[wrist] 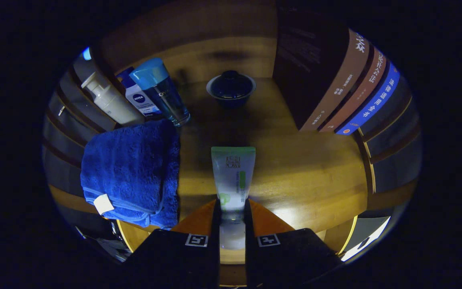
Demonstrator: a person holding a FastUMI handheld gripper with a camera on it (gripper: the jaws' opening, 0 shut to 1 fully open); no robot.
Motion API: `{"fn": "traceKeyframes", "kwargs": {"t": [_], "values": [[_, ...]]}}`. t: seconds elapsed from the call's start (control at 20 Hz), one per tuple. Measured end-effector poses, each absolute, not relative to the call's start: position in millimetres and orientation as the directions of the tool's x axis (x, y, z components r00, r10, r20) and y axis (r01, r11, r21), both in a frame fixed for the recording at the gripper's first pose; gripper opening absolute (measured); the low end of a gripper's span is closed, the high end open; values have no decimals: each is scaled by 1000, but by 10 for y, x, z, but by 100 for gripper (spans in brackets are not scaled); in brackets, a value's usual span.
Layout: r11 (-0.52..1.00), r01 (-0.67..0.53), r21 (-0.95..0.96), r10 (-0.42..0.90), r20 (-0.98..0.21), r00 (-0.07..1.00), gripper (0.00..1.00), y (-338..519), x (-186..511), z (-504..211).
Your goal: Pull open the drawer, take out the items inside it, and place them on the countertop above the cabinet.
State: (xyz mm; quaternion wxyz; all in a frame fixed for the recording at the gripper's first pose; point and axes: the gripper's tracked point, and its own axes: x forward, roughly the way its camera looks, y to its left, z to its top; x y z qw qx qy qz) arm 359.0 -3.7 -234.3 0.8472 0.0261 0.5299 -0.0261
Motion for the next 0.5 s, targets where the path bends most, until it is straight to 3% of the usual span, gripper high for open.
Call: {"fn": "traceKeyframes", "kwargs": {"t": [0.2, 0.5], "values": [[998, 66, -6, -33, -903, 429, 37, -51, 3602, -2379], [998, 55, 10, -17, -889, 457, 85, 18, 3502, -2303]]}}
